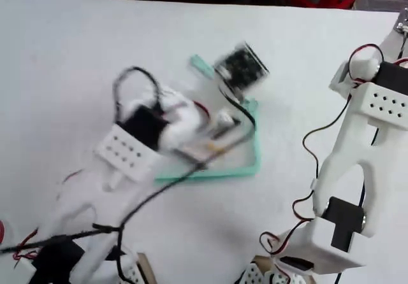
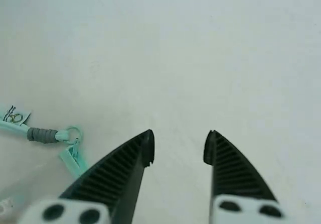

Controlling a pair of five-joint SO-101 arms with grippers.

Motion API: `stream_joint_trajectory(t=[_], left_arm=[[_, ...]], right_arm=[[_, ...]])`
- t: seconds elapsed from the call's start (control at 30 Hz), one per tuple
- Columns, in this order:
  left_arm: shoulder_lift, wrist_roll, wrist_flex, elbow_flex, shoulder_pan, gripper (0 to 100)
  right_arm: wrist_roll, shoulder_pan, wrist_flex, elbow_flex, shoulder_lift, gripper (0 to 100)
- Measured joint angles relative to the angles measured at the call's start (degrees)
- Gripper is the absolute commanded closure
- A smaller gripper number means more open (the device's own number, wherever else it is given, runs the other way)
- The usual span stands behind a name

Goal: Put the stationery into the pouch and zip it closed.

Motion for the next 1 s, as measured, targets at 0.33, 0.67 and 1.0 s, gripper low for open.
stream_joint_trajectory(t=[0.33,0.67,1.0], left_arm=[[-0.4,2.5,-6.1,-14.7,-35.0,98],[-13.3,12.0,5.9,-26.4,-33.7,98],[-46.5,7.0,16.3,-29.1,-19.2,98]], right_arm=[[17.8,-17.3,4.0,-5.5,-4.5,98.1],[10.5,-32.9,15.1,-25.6,-28.1,97.7],[13.7,-34.4,15.8,-34.1,-58.0,92.2]])
